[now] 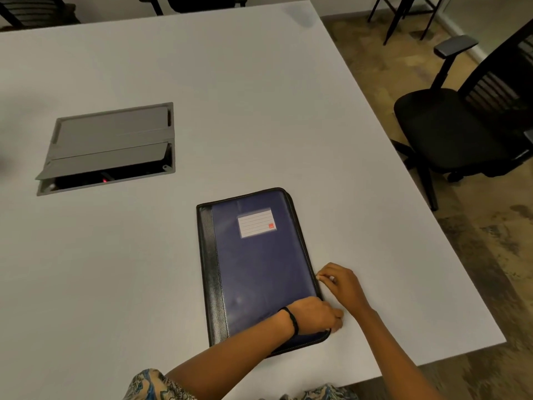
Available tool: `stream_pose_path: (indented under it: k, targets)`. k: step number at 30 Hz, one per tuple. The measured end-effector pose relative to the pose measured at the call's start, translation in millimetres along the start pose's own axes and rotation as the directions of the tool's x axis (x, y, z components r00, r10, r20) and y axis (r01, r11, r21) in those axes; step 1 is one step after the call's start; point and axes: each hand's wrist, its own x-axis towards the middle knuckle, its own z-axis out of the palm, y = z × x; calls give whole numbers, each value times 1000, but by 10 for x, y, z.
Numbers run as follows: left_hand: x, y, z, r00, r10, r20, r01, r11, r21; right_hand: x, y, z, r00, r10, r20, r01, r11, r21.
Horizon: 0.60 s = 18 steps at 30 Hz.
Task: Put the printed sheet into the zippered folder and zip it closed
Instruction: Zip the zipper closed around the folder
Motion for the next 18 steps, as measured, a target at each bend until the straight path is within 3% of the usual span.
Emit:
stream_pose_path:
  k: [6,18]
  targets:
    - [-7,-270,-213,997,-81,2,81,994,-68,105,20,-40,999,-9,34,9,1000,3]
    - [22,-301,-107,997,-41,-62,31,986,-162,397,-2,-66,994,-19,110,15,999,30]
